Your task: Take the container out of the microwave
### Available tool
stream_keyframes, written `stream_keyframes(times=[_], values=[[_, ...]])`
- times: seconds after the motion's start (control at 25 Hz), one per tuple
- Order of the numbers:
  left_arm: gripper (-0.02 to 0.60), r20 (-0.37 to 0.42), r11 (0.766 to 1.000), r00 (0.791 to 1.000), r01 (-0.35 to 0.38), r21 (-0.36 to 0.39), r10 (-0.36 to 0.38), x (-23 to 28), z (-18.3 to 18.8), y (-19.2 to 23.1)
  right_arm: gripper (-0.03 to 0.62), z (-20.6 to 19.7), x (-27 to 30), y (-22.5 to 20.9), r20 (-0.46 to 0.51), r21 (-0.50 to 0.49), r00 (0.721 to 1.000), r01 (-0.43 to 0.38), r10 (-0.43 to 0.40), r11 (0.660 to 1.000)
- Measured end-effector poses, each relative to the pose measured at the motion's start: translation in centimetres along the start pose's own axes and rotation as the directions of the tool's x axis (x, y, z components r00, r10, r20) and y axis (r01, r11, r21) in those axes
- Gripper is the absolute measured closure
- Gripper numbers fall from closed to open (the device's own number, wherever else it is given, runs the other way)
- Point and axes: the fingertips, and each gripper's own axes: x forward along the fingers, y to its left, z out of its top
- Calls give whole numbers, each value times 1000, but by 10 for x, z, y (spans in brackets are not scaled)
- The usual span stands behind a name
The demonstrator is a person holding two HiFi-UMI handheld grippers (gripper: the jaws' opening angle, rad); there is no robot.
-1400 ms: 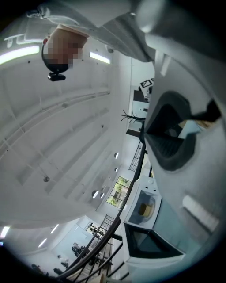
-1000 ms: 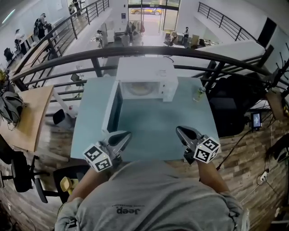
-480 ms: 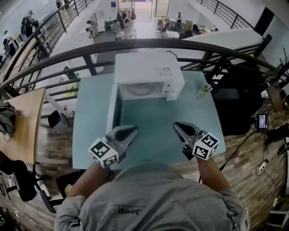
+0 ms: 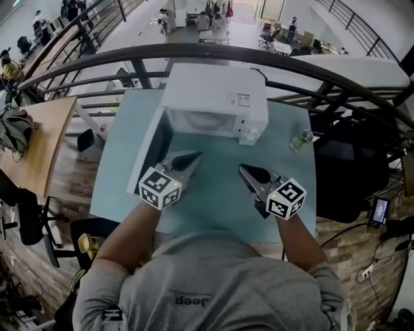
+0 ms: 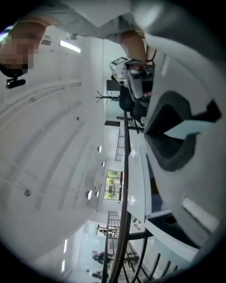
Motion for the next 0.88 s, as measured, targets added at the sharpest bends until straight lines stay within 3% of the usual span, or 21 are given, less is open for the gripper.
stream_keyframes(times=[0.16, 0.48, 0.72, 0.88], values=[[555, -72, 997, 995, -68, 24, 70, 45, -23, 20, 591, -9, 1, -29, -22, 8, 1000, -5, 5, 1000], [521, -197, 995, 979, -43, 90, 60, 109, -73, 78, 591, -42, 33, -58, -48, 42, 998, 51, -49, 998], [489, -318, 963, 932, -94, 252, 174, 146, -118, 132, 591, -71, 57, -68, -66, 67, 997, 52, -48, 996], [482, -358, 940, 904, -116, 320, 234, 163, -139, 159, 591, -86, 63, -84, -71, 78, 996, 67, -61, 995]])
